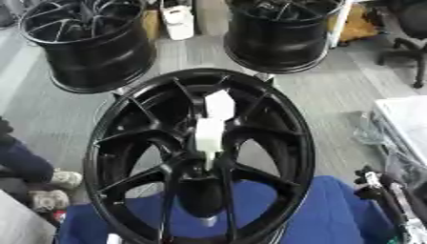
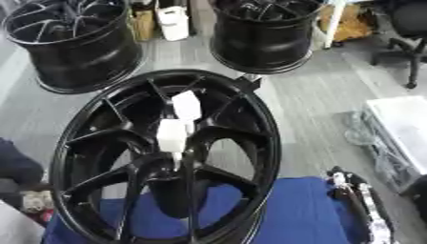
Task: Pull the pin out of the wheel hub.
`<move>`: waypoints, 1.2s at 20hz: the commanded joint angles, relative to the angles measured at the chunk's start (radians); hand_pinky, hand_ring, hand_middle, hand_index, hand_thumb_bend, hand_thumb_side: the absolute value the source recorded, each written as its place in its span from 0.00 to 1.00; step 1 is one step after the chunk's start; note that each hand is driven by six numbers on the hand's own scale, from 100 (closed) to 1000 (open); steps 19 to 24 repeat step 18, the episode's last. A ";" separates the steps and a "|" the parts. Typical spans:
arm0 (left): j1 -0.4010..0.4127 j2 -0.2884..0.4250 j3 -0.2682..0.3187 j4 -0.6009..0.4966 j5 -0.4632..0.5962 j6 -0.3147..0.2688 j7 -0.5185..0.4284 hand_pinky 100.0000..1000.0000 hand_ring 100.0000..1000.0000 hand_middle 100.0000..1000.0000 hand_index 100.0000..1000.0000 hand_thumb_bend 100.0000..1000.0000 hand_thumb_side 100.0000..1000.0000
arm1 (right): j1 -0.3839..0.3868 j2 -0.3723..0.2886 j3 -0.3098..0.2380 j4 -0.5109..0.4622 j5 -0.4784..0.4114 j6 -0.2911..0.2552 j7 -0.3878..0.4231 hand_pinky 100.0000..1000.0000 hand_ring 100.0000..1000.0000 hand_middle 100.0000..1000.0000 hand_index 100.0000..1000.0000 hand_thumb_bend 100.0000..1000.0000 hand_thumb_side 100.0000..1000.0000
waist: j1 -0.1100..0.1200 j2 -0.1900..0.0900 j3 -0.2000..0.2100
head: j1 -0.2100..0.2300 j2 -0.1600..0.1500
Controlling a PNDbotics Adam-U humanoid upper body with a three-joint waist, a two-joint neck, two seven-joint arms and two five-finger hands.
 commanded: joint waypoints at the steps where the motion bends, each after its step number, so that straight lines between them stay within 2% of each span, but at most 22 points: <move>1: 0.007 -0.079 0.057 -0.099 -0.031 0.024 0.016 0.69 0.59 0.58 0.69 0.41 0.60 | -0.011 -0.005 -0.009 -0.015 -0.007 0.003 -0.007 0.55 0.49 0.53 0.68 0.00 0.89 | -0.006 -0.005 0.005 | -0.007 -0.002; 5: 0.026 -0.191 0.082 -0.151 -0.043 0.055 0.029 0.69 0.58 0.57 0.68 0.41 0.61 | -0.011 -0.003 -0.009 -0.014 -0.010 0.003 -0.008 0.55 0.49 0.53 0.68 0.00 0.90 | -0.013 -0.003 0.009 | -0.009 -0.010; 8: 0.037 -0.231 0.083 -0.155 -0.043 0.085 0.035 0.68 0.57 0.55 0.67 0.41 0.62 | -0.015 -0.002 -0.009 -0.016 -0.011 0.003 -0.008 0.55 0.49 0.53 0.68 0.00 0.89 | -0.015 0.001 0.009 | -0.009 -0.015; 12: 0.038 -0.249 0.079 -0.147 -0.024 0.108 0.040 0.68 0.56 0.54 0.67 0.41 0.63 | -0.015 -0.002 -0.007 -0.014 -0.011 0.003 -0.007 0.55 0.49 0.53 0.68 0.00 0.89 | -0.016 -0.002 0.010 | -0.004 -0.014; 24: 0.040 -0.255 0.072 -0.145 -0.006 0.121 0.041 0.68 0.55 0.53 0.66 0.40 0.64 | -0.018 -0.002 -0.007 -0.016 -0.011 0.002 -0.006 0.55 0.49 0.53 0.68 0.00 0.89 | -0.017 0.002 0.009 | 0.002 -0.010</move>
